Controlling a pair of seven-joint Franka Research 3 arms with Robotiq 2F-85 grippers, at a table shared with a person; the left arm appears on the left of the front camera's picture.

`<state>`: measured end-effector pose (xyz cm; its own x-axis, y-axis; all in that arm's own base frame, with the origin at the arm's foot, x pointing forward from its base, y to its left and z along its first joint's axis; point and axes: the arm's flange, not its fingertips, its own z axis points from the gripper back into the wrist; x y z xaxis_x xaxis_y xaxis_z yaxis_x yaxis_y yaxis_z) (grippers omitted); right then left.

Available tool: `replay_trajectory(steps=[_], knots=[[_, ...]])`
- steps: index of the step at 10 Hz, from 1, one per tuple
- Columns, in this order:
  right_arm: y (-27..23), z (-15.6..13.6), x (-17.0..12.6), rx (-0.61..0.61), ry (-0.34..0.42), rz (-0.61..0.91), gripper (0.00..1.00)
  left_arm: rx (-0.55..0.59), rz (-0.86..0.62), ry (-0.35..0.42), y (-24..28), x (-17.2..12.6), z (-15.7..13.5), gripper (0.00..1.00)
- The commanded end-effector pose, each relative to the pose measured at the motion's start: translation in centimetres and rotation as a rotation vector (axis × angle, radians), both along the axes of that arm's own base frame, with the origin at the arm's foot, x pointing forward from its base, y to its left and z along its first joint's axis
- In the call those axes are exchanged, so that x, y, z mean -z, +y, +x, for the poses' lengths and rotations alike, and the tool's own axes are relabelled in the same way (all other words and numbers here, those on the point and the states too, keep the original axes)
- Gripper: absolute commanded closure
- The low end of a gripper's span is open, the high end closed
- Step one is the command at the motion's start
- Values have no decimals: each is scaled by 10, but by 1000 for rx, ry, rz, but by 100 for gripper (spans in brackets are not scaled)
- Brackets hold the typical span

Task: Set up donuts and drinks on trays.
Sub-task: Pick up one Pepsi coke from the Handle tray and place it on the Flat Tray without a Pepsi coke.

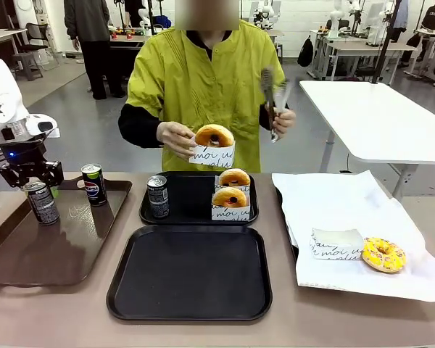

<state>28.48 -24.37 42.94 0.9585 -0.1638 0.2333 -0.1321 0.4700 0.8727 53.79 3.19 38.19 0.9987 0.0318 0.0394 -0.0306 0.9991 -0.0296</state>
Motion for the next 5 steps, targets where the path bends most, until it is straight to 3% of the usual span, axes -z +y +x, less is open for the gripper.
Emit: replay_trajectory(steps=[1, 2, 5], knots=[[2, 0, 0, 6, -14, 18, 0, -5, -27, 64, 1, -17, -5, 50], [2, 0, 0, 6, -14, 18, 0, 35, -58, 118, -7, -42, -15, 50], [2, 0, 0, 6, -14, 18, 0, 186, -72, 121, -34, -107, -66, 50]])
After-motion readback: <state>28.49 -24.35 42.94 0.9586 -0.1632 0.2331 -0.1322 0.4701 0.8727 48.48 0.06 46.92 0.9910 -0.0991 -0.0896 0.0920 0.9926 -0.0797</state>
